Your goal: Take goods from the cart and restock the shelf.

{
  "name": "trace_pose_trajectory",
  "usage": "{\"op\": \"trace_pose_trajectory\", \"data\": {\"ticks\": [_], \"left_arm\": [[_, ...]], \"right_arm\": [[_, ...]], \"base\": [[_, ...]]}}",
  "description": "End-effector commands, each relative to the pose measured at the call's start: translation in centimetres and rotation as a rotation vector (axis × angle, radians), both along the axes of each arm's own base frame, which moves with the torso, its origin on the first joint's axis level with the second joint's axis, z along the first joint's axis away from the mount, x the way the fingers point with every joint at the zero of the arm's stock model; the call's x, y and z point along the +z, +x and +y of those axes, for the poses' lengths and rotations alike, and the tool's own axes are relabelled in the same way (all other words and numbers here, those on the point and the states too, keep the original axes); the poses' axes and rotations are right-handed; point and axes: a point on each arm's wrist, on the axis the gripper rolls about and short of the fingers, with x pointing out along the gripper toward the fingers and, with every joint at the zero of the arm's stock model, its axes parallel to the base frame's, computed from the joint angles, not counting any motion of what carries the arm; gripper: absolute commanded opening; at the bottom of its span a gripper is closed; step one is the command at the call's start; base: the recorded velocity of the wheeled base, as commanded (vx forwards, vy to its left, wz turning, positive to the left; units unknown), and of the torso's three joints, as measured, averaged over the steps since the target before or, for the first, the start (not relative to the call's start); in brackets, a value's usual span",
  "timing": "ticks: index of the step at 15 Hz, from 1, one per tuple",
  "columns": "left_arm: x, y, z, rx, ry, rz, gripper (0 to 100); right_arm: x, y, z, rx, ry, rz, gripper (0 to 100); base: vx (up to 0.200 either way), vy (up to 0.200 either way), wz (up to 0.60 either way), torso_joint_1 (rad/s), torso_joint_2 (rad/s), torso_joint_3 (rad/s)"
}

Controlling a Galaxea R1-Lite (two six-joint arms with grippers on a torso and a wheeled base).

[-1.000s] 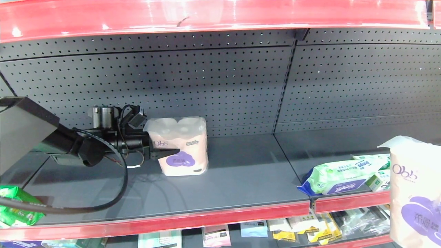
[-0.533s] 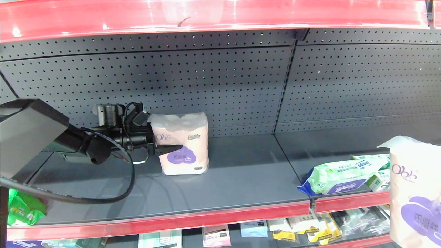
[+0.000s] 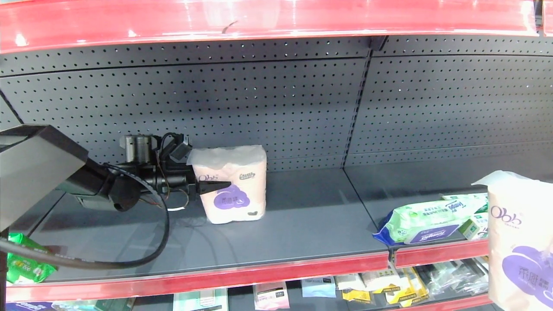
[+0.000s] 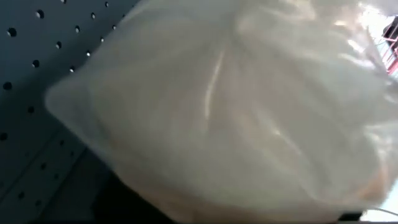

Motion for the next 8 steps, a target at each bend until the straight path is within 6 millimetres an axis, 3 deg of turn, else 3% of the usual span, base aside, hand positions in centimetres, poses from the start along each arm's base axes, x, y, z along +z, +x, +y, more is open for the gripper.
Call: {"op": "trace_pose_trajectory", "data": {"ticks": [1,8], "left_arm": [[0.4,-1.0,0.1,0.0,-0.002,0.008,0],[-0.1,-4.8,2.3,0.02,0.008,0.007,0]], "right_arm": [[0.2,0.2,0.0,0.0,0.0,0.0,0],[0.9,0.9,0.1,0.003,0.0,0.008,0]], "base": [[0.0,0.0,0.0,0.0,0.0,0.0],[0.0,0.0,0.0,0.0,0.0,0.0]]}}
